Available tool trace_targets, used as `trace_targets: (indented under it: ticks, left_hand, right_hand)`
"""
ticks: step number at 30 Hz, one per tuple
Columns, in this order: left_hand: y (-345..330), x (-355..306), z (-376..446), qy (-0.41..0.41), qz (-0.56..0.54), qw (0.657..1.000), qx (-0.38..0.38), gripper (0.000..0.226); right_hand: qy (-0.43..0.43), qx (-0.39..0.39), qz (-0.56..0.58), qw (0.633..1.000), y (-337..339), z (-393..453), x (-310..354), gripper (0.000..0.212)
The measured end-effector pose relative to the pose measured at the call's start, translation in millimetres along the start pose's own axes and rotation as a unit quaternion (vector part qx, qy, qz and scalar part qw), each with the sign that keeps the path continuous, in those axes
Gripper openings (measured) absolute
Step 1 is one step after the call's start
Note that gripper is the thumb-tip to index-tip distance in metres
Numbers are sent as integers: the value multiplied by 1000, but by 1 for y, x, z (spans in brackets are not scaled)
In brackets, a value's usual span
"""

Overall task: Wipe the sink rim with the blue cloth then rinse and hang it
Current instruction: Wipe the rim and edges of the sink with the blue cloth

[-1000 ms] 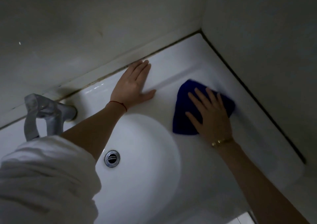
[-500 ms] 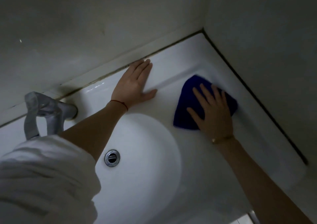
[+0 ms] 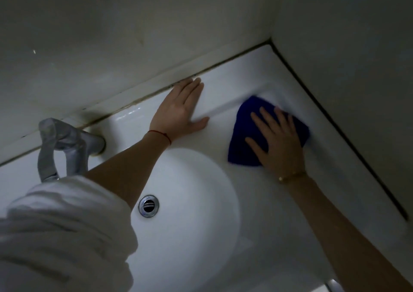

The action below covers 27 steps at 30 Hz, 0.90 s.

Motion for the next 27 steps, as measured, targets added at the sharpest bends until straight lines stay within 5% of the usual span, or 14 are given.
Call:
trace_targets:
  ticks: [3,9,13,17,20,23,27]
  left_hand:
    - [1,0,0,2,3,1000,8,77]
    - [1,-2,0,5,1,1000,5,77]
    - [1,-1,1,0,-6,1000,0,78]
    - [3,-1,-5,8,-15,1000,2,78]
    - [5,7,-28,28,-18,999,-20,76]
    - [5,22,-56,64,-13,998,-26,79]
    - [1,31,-71,100,-3,995,-24,81]
  right_hand:
    - [-49,-14,19,999,-1,16,17,61]
    - [93,0,81,992,-16,-29,32,44]
    - [98,-34,169,980,-11,-39,24,36]
    - [6,-116,404,907,17,-25,33,31]
    - [-49,-175,466,866,45,8,41,22]
    - [-30,-181,440,879,61,54,59,30]
    - [108,-35,199,973,38,95,93,45]
Point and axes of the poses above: each hand's wrist, its own z-axis towards the middle knuckle, its own y-axis out of the back of the hand, x = y × z, the point moved 1 cm from there along z, towards the middle knuckle, and after that the axes turned 15 degrees about x, right-handed, at the moved point
